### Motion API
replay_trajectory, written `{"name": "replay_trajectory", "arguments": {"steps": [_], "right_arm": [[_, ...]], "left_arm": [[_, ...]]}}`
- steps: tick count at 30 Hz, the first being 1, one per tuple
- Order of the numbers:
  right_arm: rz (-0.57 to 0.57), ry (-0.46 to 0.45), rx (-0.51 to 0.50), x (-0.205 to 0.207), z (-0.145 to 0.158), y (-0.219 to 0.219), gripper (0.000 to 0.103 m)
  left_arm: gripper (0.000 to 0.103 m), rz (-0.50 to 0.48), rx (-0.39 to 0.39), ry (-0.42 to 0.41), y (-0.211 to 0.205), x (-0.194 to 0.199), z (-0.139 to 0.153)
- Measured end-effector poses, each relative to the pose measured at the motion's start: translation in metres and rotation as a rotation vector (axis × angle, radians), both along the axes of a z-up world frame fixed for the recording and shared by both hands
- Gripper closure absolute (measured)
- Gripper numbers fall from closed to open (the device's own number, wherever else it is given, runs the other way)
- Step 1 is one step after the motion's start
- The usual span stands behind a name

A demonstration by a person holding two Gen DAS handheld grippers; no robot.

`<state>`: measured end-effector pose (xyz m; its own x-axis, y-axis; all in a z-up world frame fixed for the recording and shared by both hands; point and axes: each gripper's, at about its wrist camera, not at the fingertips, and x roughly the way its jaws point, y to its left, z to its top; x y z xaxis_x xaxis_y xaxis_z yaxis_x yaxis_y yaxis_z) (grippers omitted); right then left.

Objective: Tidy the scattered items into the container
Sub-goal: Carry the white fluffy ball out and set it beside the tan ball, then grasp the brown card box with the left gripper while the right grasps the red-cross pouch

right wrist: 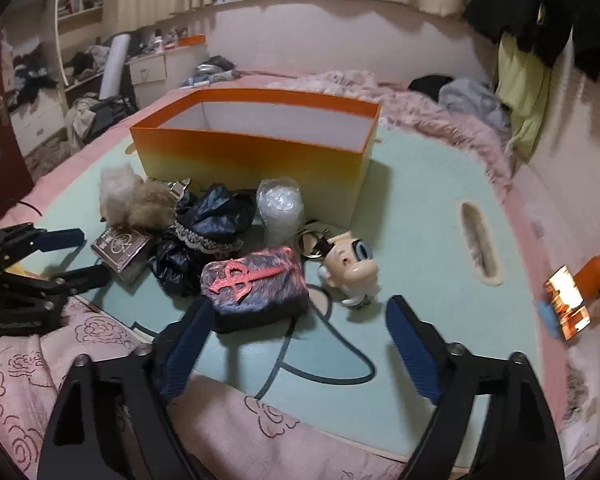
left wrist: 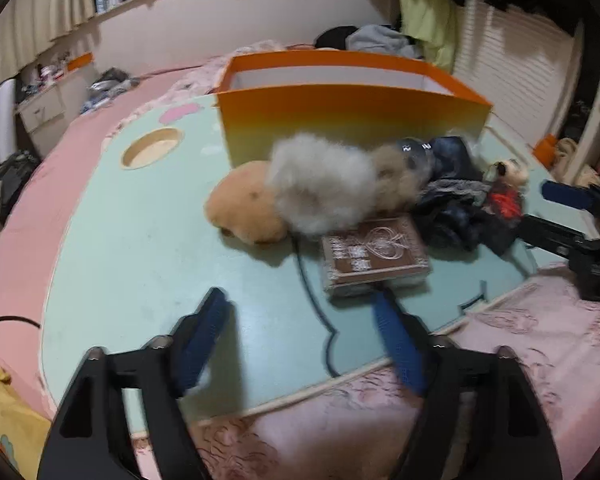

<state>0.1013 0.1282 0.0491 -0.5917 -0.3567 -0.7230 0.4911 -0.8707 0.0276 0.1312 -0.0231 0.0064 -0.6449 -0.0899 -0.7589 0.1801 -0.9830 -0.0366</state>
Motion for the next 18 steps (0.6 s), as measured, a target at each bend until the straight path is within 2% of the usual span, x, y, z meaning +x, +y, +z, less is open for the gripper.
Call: {"name": "replay_trajectory", "arguments": {"steps": [2,7,9,18], "right_arm": [[-0.012,-0.07,0.018,-0.008,-0.011,0.0,0.009],[-0.009,-0.073,0.016,-0.011,-0.015,0.0,0.006],[-0.006,-0.069,0.061,-0.012,-0.019,-0.004,0.001],[-0.004,-0.061,0.082,-0.01,-0.019,-0.007,0.0]], "left_arm": [[0.017,-0.002,-0.001,0.001,-0.001,-0.001,0.0],[0.005,0.006,-0.003,0.011,-0.001,0.001,-0.003],[0.004,0.007,-0.004,0.014,-0.001,0.002,-0.003],[0.004,0.004,-0.006,0.015,-0.003,0.001,-0.005]]}}
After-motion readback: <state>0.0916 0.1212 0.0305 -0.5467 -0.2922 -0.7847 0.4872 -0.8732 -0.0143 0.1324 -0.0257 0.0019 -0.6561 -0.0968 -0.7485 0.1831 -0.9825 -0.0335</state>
